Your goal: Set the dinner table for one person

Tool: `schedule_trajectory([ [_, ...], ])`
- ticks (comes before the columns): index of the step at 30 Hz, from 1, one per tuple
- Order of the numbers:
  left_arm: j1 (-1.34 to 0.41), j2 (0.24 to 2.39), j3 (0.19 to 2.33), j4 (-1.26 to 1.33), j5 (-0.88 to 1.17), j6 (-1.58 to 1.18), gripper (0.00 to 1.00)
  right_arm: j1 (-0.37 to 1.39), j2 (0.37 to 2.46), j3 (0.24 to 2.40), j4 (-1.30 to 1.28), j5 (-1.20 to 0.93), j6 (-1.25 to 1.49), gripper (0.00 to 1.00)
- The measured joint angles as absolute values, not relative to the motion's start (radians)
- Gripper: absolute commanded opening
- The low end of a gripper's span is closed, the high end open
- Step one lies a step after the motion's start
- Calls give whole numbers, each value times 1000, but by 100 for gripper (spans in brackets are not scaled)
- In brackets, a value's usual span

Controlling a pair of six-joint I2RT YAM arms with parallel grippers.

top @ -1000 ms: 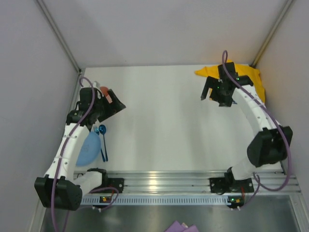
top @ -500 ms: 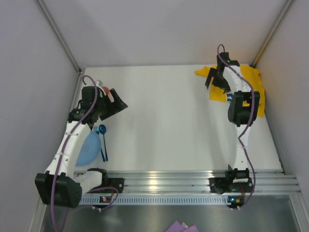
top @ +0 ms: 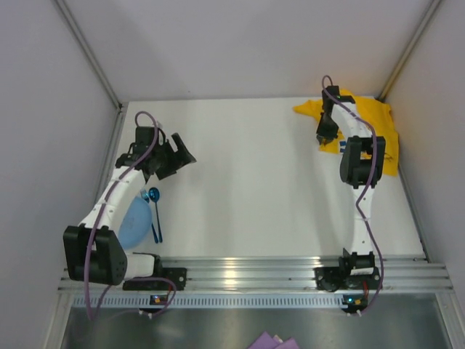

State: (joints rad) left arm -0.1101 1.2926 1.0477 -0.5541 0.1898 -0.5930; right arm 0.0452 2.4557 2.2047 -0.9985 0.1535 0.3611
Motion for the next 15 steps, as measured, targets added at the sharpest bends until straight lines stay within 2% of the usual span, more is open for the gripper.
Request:
schedule_trajectory([
  [2,-110,1322,1050,-538,190,-598,88,47,2456,2200,-999,160,355,3],
  [3,-110,1339,1054,-530,191,-600,88,49,2456,2199,-1000,167,355,0],
  [11,-116,1419,1088,-486,198,-604,86,95,2420,2141,-993,176,352,0],
  [15,-119,1419,1105,-474,197,-601,86,210,2371,2069,-1005,80,390,0],
])
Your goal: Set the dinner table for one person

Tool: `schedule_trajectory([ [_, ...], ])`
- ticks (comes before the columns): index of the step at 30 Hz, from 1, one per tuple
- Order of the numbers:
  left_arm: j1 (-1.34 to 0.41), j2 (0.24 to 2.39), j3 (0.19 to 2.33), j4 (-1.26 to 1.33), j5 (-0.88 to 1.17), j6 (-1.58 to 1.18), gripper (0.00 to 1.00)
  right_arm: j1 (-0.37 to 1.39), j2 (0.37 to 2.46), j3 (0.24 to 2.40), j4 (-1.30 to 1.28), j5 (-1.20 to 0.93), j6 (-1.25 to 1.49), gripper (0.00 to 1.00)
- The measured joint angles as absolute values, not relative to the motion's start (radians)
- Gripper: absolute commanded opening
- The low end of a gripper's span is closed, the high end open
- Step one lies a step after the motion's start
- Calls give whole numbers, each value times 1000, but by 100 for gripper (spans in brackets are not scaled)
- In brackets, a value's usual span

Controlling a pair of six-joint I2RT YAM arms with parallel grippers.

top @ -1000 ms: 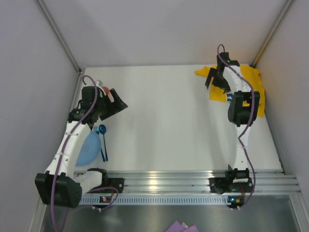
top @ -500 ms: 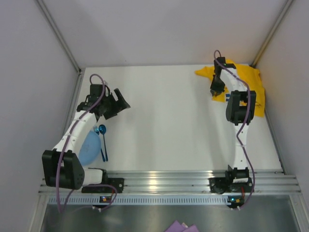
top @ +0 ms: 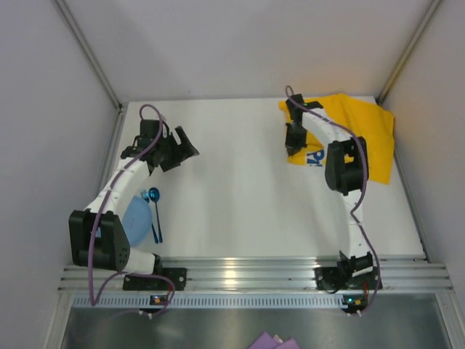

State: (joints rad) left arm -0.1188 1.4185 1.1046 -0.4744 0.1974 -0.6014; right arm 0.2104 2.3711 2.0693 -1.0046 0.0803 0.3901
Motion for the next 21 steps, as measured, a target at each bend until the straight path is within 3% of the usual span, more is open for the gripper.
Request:
schedule_trajectory([
  [3,-120,1418,1114,-466,197,-596,87,376,2327,2033,-1017,-37,429,1],
  [4,-120,1418,1115,-464,197,-593,87,444,2310,2024,-1014,-80,440,12],
  [5,-120,1417,1115,-464,197,-590,87,521,2291,2021,-1012,-133,453,43],
  [6,-120,1417,1115,-464,197,-585,87,575,2276,2020,-1014,-166,461,99],
  [11,-120,1399,1114,-464,198,-565,87,755,2187,1995,-1034,-273,455,100],
  [21,-140,1384,1090,-466,238,-529,86,479,1985,1708,-1026,-173,466,100],
])
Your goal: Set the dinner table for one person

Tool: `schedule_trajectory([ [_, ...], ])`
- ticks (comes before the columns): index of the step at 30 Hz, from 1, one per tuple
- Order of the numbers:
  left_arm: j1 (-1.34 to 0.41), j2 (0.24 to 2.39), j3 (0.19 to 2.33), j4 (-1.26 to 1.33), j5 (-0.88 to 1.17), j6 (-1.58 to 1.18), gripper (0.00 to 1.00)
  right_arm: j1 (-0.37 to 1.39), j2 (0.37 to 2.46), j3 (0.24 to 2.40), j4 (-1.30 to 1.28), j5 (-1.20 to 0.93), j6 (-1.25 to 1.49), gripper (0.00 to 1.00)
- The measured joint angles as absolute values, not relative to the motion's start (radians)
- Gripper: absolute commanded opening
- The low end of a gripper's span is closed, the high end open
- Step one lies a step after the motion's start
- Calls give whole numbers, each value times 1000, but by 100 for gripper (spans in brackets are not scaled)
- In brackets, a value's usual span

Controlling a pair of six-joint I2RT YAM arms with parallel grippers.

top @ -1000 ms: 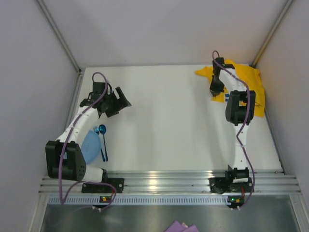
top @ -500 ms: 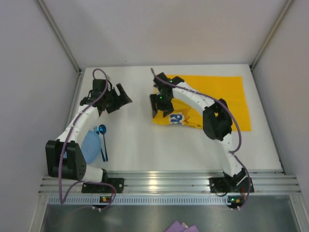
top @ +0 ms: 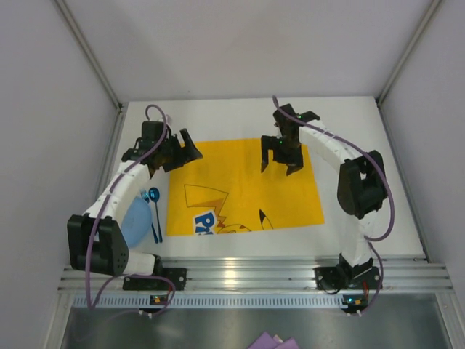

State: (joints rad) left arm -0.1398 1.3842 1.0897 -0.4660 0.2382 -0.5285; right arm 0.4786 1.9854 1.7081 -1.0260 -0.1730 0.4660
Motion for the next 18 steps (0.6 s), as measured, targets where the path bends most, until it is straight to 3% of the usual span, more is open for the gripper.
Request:
schedule_trajectory([
  [5,-167,1385,1102,-482,200,-511,87,429,1957,1574,-941,-142,477,100],
  [10,-167,1393,1202,-521,66,-490,87,430,1958,1450,-815,-152,484,93],
  [13,-167,1402,1261,-524,1,-479,87,425,1956,1380,-718,-188,493,83],
  [15,-167,1410,1285,-524,-30,-474,88,414,1932,1338,-637,-215,494,70],
  [18,-163,1428,1309,-530,-73,-466,89,384,1917,1293,-581,-249,501,58],
])
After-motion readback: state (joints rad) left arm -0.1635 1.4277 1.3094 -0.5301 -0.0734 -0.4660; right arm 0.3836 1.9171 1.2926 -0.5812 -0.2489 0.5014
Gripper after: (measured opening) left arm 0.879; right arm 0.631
